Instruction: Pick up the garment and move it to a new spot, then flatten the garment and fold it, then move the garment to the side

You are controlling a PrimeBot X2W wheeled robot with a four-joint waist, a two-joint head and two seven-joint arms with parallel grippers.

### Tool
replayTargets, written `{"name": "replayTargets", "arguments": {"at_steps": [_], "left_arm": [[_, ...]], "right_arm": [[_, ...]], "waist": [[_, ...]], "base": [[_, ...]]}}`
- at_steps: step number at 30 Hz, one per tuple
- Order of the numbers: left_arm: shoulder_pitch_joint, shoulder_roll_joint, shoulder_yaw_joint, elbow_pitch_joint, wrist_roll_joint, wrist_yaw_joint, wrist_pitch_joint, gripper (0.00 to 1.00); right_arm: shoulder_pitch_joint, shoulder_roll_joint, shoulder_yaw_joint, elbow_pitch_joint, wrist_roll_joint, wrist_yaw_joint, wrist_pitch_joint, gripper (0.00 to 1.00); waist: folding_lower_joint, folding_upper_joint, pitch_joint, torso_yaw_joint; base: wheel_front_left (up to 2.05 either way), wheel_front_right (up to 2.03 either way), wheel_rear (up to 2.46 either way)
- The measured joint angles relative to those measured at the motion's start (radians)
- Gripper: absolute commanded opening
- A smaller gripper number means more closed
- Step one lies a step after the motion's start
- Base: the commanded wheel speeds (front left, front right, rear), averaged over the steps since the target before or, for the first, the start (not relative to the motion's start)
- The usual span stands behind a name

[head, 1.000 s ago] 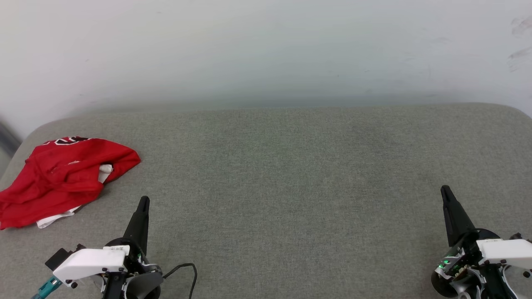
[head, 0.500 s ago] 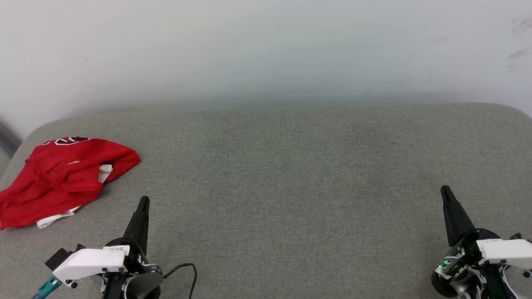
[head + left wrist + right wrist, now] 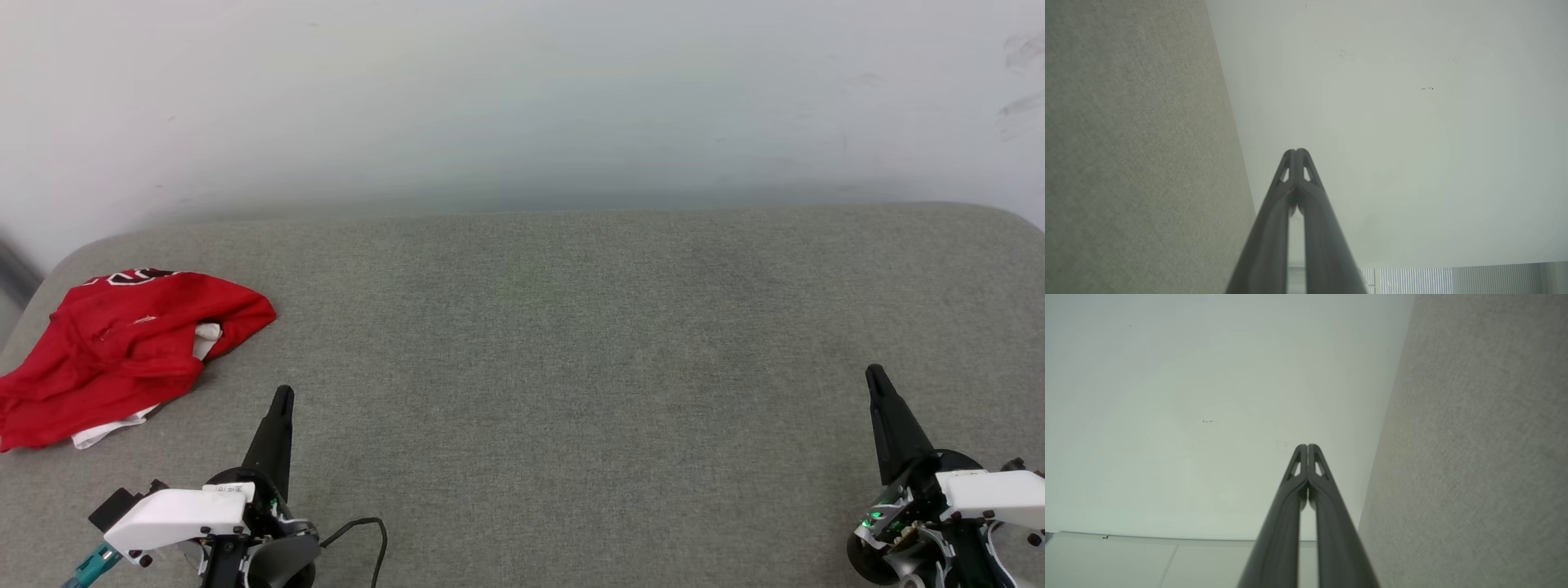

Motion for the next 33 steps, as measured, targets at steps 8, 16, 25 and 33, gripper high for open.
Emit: {"name": "replayTargets", "arguments": {"at_steps": [8,16,25,33], "left_arm": [[0.000,0.000,0.000,0.000,0.000,0.000,0.000,0.00],[0.044,-0.005,-0.010,0.036,0.002,0.001,-0.012,1.00],[0.055,-0.006,-0.015,0.011,0.038,0.001,-0.057,1.00],[0.060,-0.005,0.013,0.001,0.112,0.001,-0.092,1.00]], "right_arm": [[0.000,0.000,0.000,0.000,0.000,0.000,0.000,0.00],[0.047,0.001,0.008,0.034,0.000,-0.002,-0.012,1.00],[0.061,0.001,0.031,0.009,-0.024,-0.002,-0.055,1.00],[0.067,0.002,0.040,-0.007,-0.087,-0.002,-0.091,1.00]], "waist": [[0.0000,0.0000,0.000,0.000],[0.0000,0.0000,0.000,0.000],[0.0000,0.0000,0.002,-0.001],[0.0000,0.0000,0.003,-0.001]], "base": [[0.00,0.00,0.00],[0.00,0.00,0.00],[0.00,0.00,0.00],[0.00,0.00,0.00]]}}
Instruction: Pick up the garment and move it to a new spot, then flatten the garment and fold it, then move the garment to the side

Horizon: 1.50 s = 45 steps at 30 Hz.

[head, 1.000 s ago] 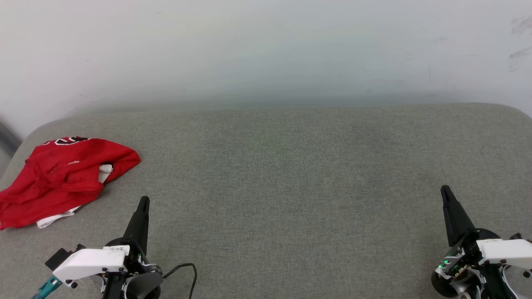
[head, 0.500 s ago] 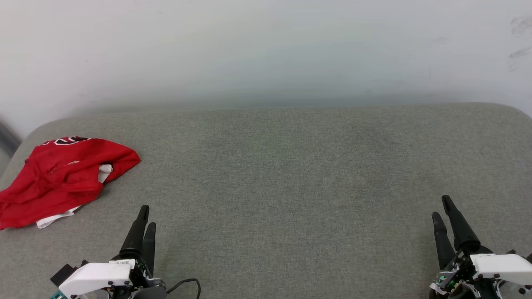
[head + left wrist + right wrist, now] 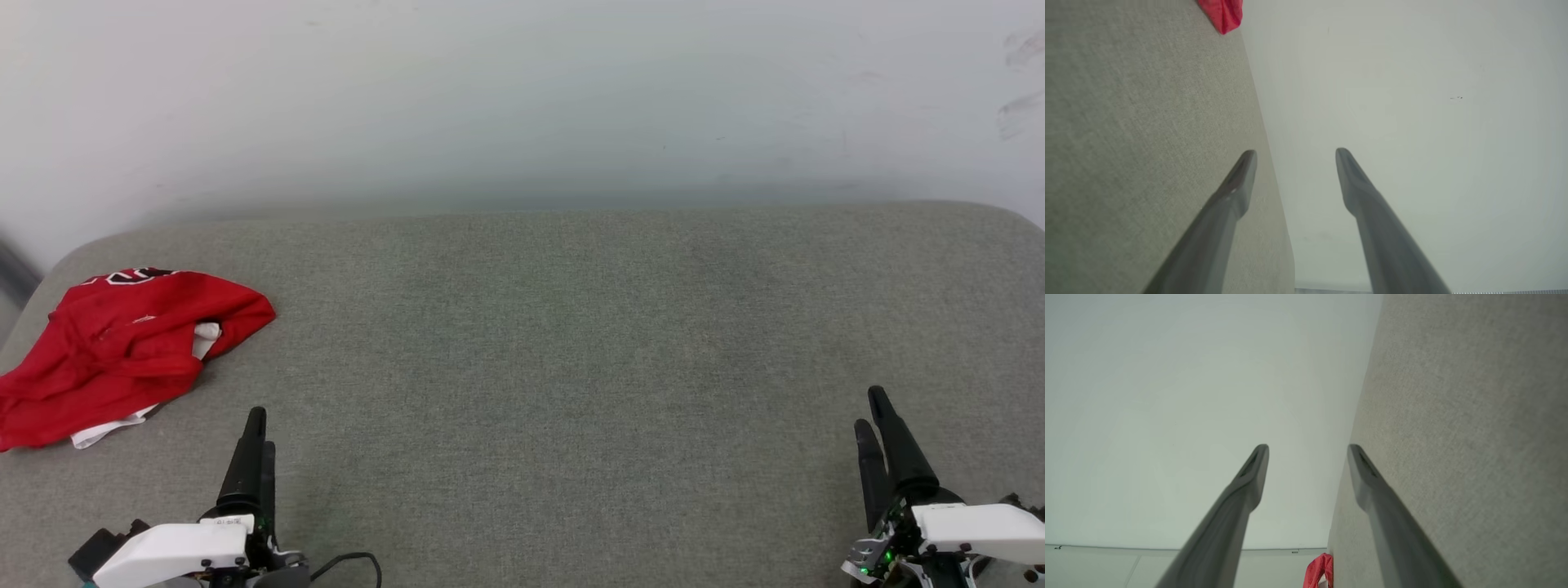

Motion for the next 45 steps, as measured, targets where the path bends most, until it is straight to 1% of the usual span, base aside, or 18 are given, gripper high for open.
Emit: {"name": "replayTargets", "arguments": {"at_steps": [5,11,16,19,20,23,26,29,34,37,45], "left_arm": [[0.001,0.000,0.021,-0.001,0.057,0.000,-0.020,1.00],[0.005,0.000,0.068,-0.005,0.148,0.000,-0.044,1.00],[0.006,0.000,0.084,-0.062,0.261,0.002,-0.063,1.00],[0.012,0.000,0.083,-0.110,0.339,0.019,-0.072,1.00],[0.012,0.000,0.083,-0.110,0.339,0.019,-0.072,1.00],[0.019,0.000,0.064,-0.163,0.431,0.054,-0.084,1.00],[0.022,0.001,0.020,-0.213,0.530,0.090,-0.093,1.00],[0.032,0.000,-0.032,-0.253,0.612,0.118,-0.103,1.00],[0.040,0.001,-0.089,-0.294,0.727,0.152,-0.116,1.00],[0.041,0.001,-0.117,-0.309,0.791,0.164,-0.126,1.00],[0.051,0.005,-0.179,-0.338,0.937,0.173,-0.149,1.00]], "right_arm": [[0.002,0.001,-0.017,-0.004,-0.108,0.000,-0.021,1.00],[0.005,0.001,-0.046,-0.027,-0.258,0.000,-0.044,1.00],[0.004,0.001,-0.072,-0.079,-0.414,0.000,-0.061,1.00],[0.004,0.001,-0.081,-0.112,-0.511,0.000,-0.073,1.00],[0.004,0.001,-0.081,-0.112,-0.511,0.000,-0.073,1.00],[0.004,0.001,-0.076,-0.153,-0.617,0.000,-0.083,1.00],[0.003,0.001,-0.065,-0.186,-0.709,0.000,-0.094,1.00],[0.003,0.001,-0.047,-0.214,-0.791,0.000,-0.103,1.00],[0.004,0.001,-0.009,-0.251,-0.915,0.000,-0.118,1.00],[0.006,0.001,0.005,-0.265,-0.974,0.000,-0.129,1.00],[0.021,-0.005,0.037,-0.289,-1.123,0.000,-0.149,1.00]], "waist": [[0.0000,0.0000,0.000,0.000],[0.0000,0.0000,0.000,-0.003],[0.0000,0.0000,0.002,-0.006],[0.0000,0.0000,0.003,-0.007],[0.0000,0.0000,0.003,-0.007],[0.0000,0.0000,0.006,-0.007],[0.0000,0.0000,0.009,-0.009],[0.0000,0.0000,0.012,-0.009],[0.0000,0.0000,0.014,-0.010],[0.0000,0.0000,0.015,-0.011],[0.0000,0.0000,0.016,-0.016]], "base": [[0.00,0.00,0.00],[0.00,0.00,0.00],[0.00,0.00,0.00],[0.00,0.00,0.00],[0.00,0.00,0.00],[0.00,0.00,0.00],[0.00,0.00,0.00],[0.00,0.00,0.00],[0.00,0.00,0.00],[0.00,0.00,0.00],[0.00,0.00,0.00]]}}
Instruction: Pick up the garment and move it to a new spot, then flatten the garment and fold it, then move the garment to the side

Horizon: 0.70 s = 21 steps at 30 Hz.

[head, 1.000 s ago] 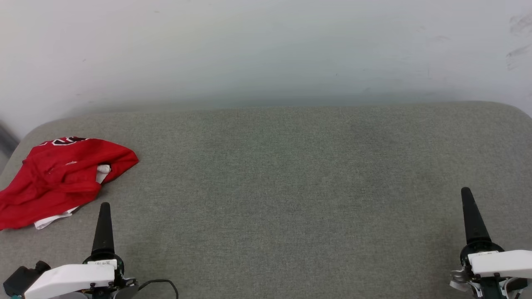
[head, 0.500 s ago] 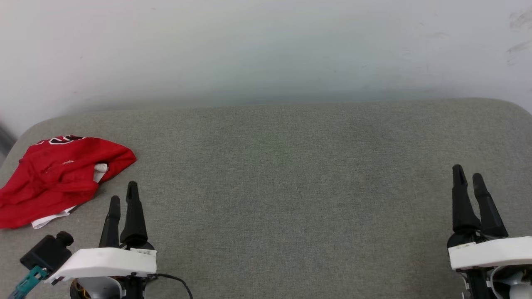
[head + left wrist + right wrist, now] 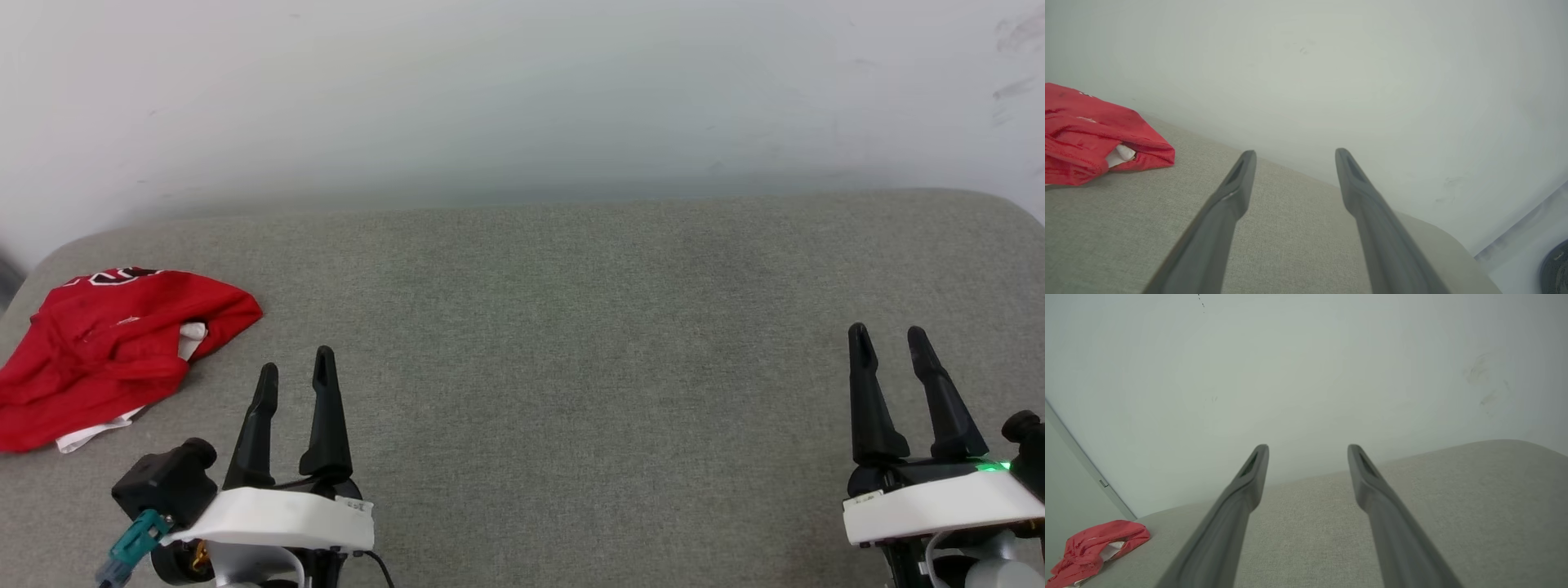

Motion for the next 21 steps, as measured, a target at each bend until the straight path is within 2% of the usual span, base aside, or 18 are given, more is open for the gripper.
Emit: {"name": "replayTargets", "arguments": {"at_steps": [7,15,21], "left_arm": [[0.005,0.036,-0.075,-0.020,0.101,0.039,-0.019,1.00],[0.004,0.099,-0.195,-0.026,0.223,0.151,-0.042,1.00],[-0.002,0.133,-0.269,-0.026,0.263,0.233,-0.055,1.00]], "right_arm": [[0.005,-0.001,0.013,-0.013,-0.112,0.000,-0.020,1.00],[0.017,0.001,0.011,-0.021,-0.219,0.000,-0.043,1.00],[0.021,0.002,0.015,-0.026,-0.294,0.000,-0.057,1.00]], "waist": [[0.0000,0.0000,0.002,-0.004],[0.0001,0.0000,0.003,-0.007],[0.0000,0.0000,0.005,-0.007]], "base": [[0.00,0.00,0.00],[0.00,0.00,0.00],[0.00,0.00,0.00]]}}
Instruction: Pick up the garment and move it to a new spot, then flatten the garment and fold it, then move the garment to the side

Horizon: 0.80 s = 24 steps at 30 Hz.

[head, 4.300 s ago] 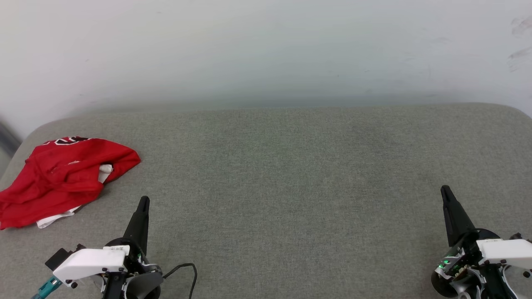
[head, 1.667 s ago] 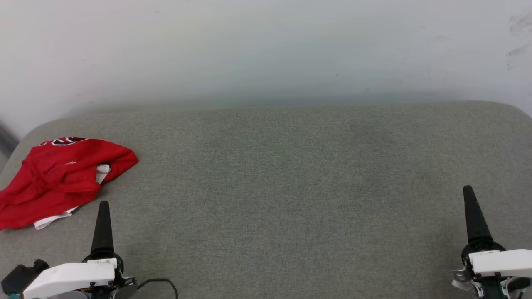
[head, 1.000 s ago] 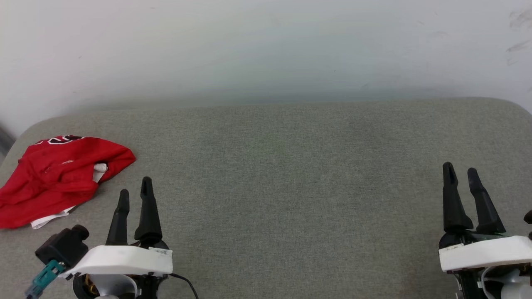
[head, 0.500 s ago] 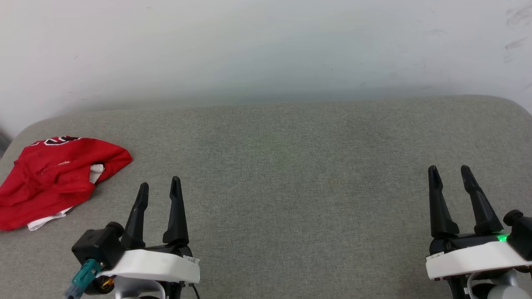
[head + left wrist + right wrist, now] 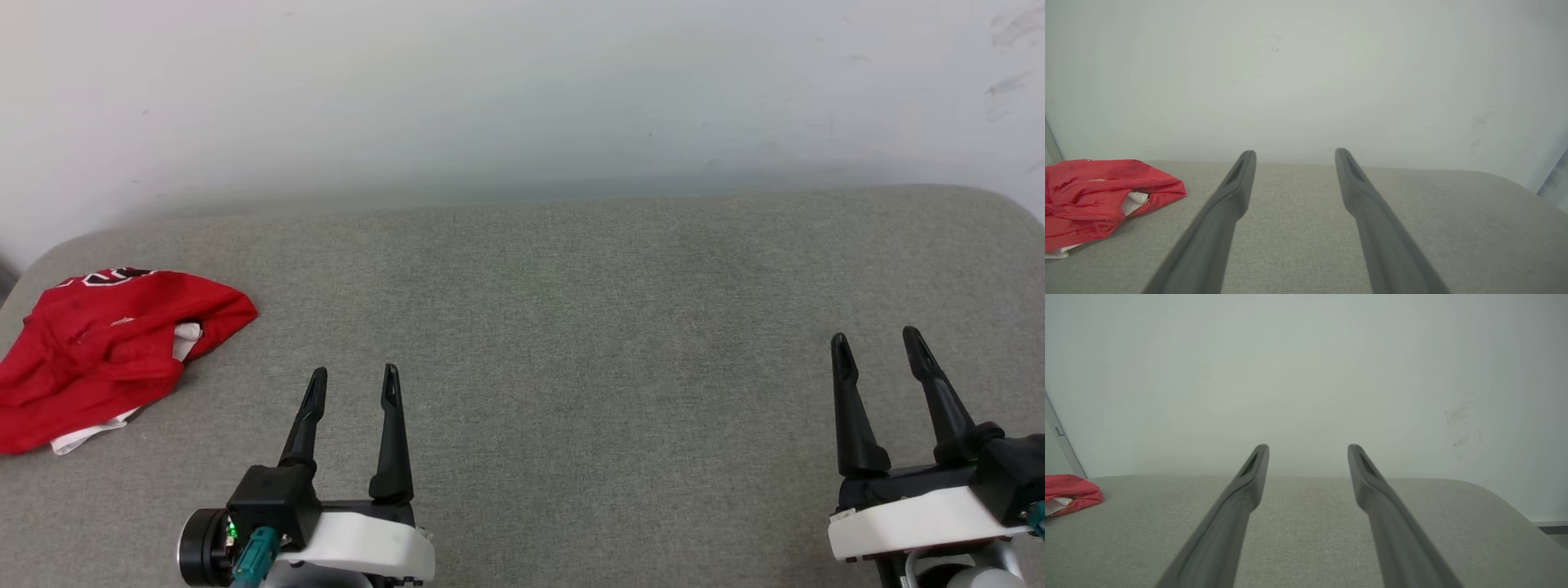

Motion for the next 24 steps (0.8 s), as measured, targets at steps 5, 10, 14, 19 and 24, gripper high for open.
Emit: {"name": "replayTargets", "arguments": {"at_steps": [5,10,14,19,24], "left_arm": [[0.000,0.002,-0.017,-0.001,0.001,0.017,-0.011,1.00],[0.007,-0.031,0.025,-0.021,-0.006,-0.010,-0.024,1.00],[0.028,-0.070,0.090,-0.030,-0.009,-0.092,-0.032,1.00],[0.052,-0.110,0.158,-0.007,0.014,-0.204,-0.041,1.00],[0.068,-0.129,0.197,0.032,0.049,-0.288,-0.051,1.00]], "right_arm": [[0.004,0.001,0.003,-0.008,-0.052,0.000,-0.012,1.00],[0.007,0.001,-0.001,-0.015,-0.059,0.000,-0.021,1.00],[0.018,0.002,-0.009,-0.015,-0.028,0.002,-0.030,1.00],[0.019,0.002,-0.032,-0.009,0.065,0.001,-0.040,1.00],[0.021,0.002,-0.028,0.002,0.026,0.002,-0.051,1.00]], "waist": [[0.0000,0.0000,0.004,0.002],[0.0000,0.0000,0.006,0.003],[0.0000,0.0000,0.008,0.003],[0.0000,0.0000,0.011,0.002],[0.0000,0.0000,0.011,0.001]], "base": [[0.00,0.00,0.00],[0.00,0.00,0.00],[0.00,0.00,0.00],[0.00,0.00,0.00],[0.00,0.00,0.00]]}}
